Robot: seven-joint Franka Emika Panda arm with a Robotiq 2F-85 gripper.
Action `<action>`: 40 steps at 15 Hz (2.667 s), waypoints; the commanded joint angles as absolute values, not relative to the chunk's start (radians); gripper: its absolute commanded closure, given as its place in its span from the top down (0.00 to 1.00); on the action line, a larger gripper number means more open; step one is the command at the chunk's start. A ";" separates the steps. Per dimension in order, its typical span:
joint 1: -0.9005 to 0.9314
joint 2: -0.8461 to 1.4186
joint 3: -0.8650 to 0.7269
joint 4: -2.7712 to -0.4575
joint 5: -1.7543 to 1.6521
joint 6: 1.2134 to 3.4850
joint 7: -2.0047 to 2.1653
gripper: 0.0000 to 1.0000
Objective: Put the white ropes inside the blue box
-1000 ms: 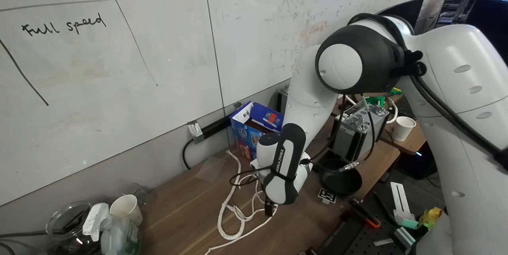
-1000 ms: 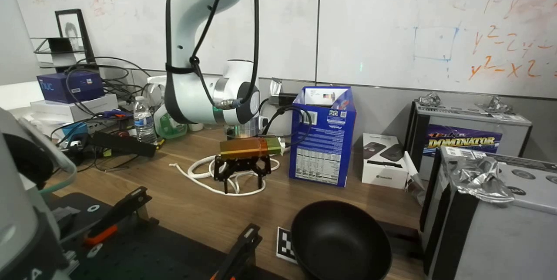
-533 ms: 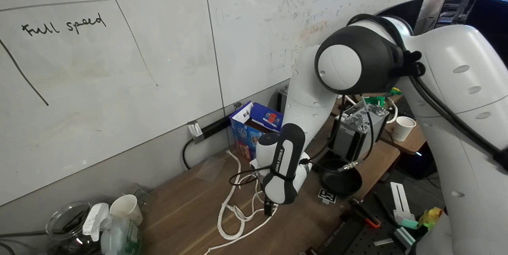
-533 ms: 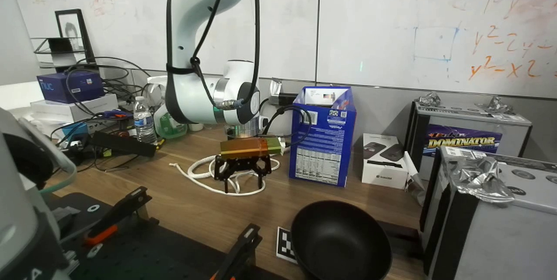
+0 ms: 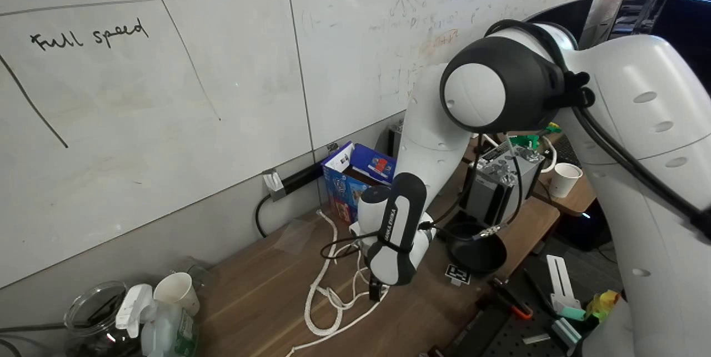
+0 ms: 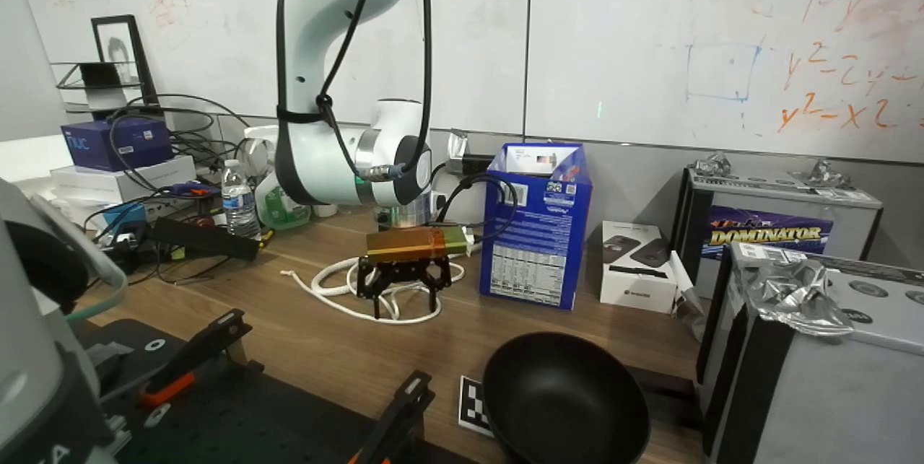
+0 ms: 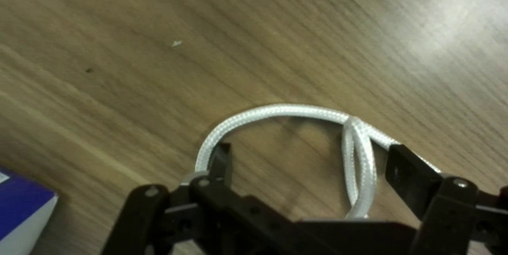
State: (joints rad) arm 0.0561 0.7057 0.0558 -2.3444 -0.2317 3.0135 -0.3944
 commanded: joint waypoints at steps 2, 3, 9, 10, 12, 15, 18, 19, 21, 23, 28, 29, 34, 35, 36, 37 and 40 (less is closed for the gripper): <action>0.078 0.720 0.034 -2.320 -0.263 3.012 -0.360 1.00; 0.079 0.721 0.033 -2.320 -0.263 3.013 -0.360 1.00; 0.082 0.722 0.031 -2.314 -0.263 3.016 -0.358 0.55; 0.082 0.722 0.031 -2.313 -0.264 3.016 -0.358 0.47; 0.084 0.722 0.031 -2.312 -0.264 3.016 -0.358 0.32; 0.083 0.723 0.032 -2.308 -0.264 3.015 -0.358 0.10; 0.078 0.714 0.038 -2.303 -0.243 2.977 -0.333 0.00; 0.078 0.711 0.040 -2.302 -0.238 2.966 -0.320 0.04; 0.061 0.692 0.059 -2.306 -0.223 2.931 -0.299 0.04; 0.039 0.666 0.083 -2.313 -0.202 2.887 -0.280 0.04; -0.004 0.515 0.137 -2.378 -0.130 2.783 -0.237 0.04; -0.016 0.474 0.150 -2.388 -0.111 2.760 -0.236 0.04; -0.012 0.211 0.135 -2.428 -0.030 2.631 -0.177 0.04; -0.006 0.163 0.122 -2.422 -0.027 2.595 -0.154 0.04; 0.000 0.115 0.108 -2.412 -0.032 2.558 -0.124 0.04; 0.007 0.069 0.096 -2.401 -0.044 2.522 -0.089 0.04; 0.013 -0.058 0.072 -2.346 -0.079 2.400 0.014 0.04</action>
State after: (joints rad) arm -0.0108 0.0806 0.1014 -2.3699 -0.0538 2.5123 -0.0849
